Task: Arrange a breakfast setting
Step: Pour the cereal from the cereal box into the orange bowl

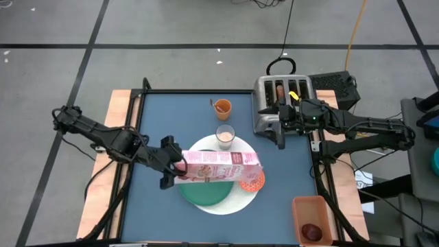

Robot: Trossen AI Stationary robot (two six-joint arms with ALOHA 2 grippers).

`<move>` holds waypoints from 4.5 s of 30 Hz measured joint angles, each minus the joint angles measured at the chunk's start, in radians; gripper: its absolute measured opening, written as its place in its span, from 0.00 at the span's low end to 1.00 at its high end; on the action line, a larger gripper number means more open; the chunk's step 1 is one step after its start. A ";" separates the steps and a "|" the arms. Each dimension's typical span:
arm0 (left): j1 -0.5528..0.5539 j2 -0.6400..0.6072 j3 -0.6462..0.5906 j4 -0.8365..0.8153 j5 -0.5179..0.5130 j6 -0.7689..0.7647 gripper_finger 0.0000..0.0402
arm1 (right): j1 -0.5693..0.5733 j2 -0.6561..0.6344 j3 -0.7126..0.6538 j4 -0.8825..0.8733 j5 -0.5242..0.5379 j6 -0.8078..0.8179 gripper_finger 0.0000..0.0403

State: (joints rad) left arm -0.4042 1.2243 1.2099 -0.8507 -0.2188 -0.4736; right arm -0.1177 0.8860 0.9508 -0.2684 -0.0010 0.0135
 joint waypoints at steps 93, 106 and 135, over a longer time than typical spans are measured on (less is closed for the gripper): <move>0.014 0.051 0.090 -0.075 -0.008 0.074 0.57 | 0.000 0.000 0.000 -0.006 0.000 -0.006 0.97; 0.005 0.055 0.155 -0.120 -0.008 0.100 0.57 | 0.000 0.000 0.000 -0.006 0.000 -0.001 0.97; 0.005 0.082 0.155 -0.104 -0.045 0.103 0.57 | 0.000 0.000 0.000 -0.006 0.000 -0.003 0.97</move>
State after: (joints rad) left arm -0.3996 1.3067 1.3651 -0.9551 -0.2642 -0.3710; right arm -0.1177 0.8860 0.9508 -0.2749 -0.0010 0.0109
